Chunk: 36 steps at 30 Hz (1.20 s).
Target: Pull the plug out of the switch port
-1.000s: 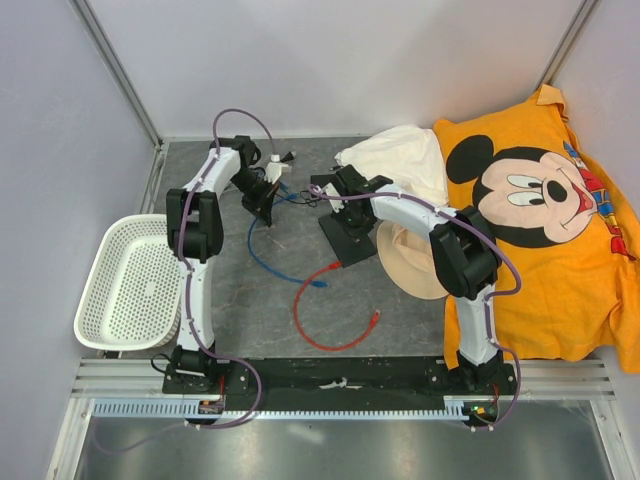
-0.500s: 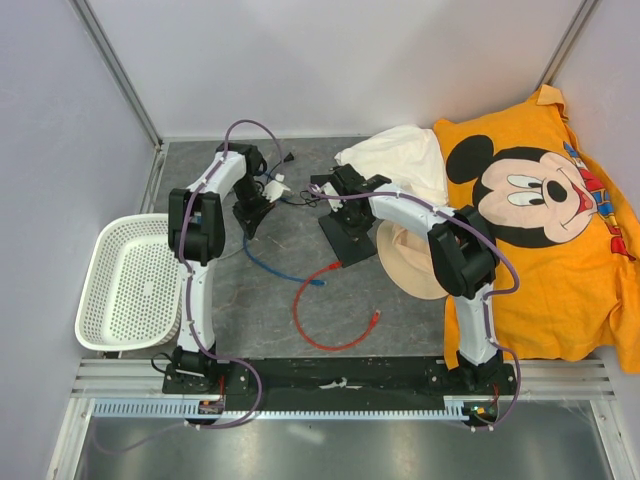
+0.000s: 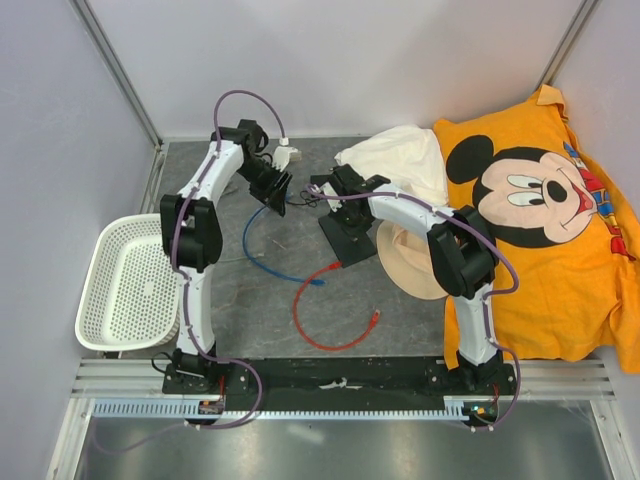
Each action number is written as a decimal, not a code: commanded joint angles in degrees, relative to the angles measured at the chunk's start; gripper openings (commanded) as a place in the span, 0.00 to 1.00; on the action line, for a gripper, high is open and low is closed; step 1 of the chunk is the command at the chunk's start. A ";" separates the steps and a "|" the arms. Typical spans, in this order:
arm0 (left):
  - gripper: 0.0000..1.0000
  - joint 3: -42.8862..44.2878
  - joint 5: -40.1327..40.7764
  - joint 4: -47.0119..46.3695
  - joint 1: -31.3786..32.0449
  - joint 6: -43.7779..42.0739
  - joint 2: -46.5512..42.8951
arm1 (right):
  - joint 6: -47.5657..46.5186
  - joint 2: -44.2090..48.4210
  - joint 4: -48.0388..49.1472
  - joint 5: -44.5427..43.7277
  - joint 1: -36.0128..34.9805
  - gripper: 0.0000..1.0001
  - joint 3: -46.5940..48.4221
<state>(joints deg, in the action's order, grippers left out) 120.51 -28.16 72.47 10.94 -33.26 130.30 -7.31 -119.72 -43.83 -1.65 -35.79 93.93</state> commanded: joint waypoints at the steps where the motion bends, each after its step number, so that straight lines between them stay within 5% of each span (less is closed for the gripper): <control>1: 0.51 -5.19 -13.22 -6.89 0.84 13.03 -1.63 | -0.34 -2.80 0.59 -1.60 -0.25 0.00 -0.59; 5: 0.42 -10.90 -18.68 -11.29 2.50 16.90 -1.19 | -0.51 -0.17 0.50 -2.13 -0.25 0.00 -0.77; 14: 0.29 -6.43 -14.38 -14.01 10.24 20.59 7.76 | -0.86 4.67 0.77 -3.09 -0.25 0.00 -4.11; 21: 0.33 7.88 -18.68 -19.11 11.21 29.21 17.08 | -2.00 8.09 0.42 -4.24 0.02 0.00 -4.10; 26: 0.46 14.93 -17.29 -21.75 11.04 29.82 19.11 | -1.92 9.42 -0.29 -2.40 0.11 0.00 -6.30; 36: 0.54 -7.80 -31.95 -23.86 8.31 30.98 5.94 | -2.44 8.02 0.59 -1.16 0.11 0.00 -7.80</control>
<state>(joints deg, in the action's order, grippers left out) 119.85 -51.62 50.35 20.14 -3.20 143.65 -9.26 -111.90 -43.81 -3.70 -35.77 86.39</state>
